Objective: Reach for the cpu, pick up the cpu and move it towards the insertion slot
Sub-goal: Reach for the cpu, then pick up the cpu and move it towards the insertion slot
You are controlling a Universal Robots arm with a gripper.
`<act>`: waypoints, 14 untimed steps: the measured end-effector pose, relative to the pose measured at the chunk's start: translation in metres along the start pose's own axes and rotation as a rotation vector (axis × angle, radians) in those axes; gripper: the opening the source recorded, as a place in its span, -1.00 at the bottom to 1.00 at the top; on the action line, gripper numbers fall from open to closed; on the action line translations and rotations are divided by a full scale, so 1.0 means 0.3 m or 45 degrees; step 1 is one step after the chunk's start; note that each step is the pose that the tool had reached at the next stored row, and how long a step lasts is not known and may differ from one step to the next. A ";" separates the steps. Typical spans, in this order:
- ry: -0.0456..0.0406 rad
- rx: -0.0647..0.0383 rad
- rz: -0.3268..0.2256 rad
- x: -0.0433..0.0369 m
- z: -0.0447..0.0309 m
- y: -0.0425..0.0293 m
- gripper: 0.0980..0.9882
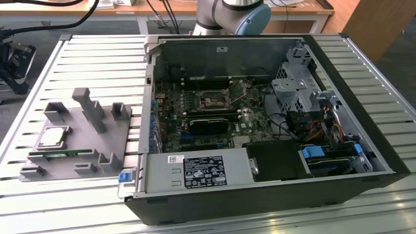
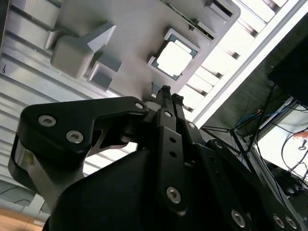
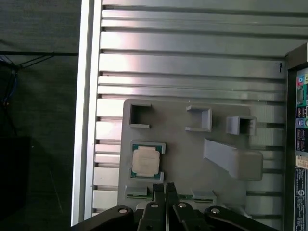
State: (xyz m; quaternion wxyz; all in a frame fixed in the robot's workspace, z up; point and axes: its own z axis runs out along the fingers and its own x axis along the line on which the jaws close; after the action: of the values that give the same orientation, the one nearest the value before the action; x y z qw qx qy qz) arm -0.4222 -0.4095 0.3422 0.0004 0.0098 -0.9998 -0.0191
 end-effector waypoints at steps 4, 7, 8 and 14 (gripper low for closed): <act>0.000 0.000 0.000 0.006 0.023 -0.009 -0.70; 0.000 0.000 0.000 0.007 0.041 -0.014 -0.30; 0.000 0.000 0.000 0.008 0.048 -0.016 -0.16; 0.000 0.000 0.000 0.012 0.084 -0.024 0.22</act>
State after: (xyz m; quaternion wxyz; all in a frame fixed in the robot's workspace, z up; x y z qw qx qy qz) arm -0.4257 -0.4157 0.3168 0.0004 0.0098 -0.9998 -0.0191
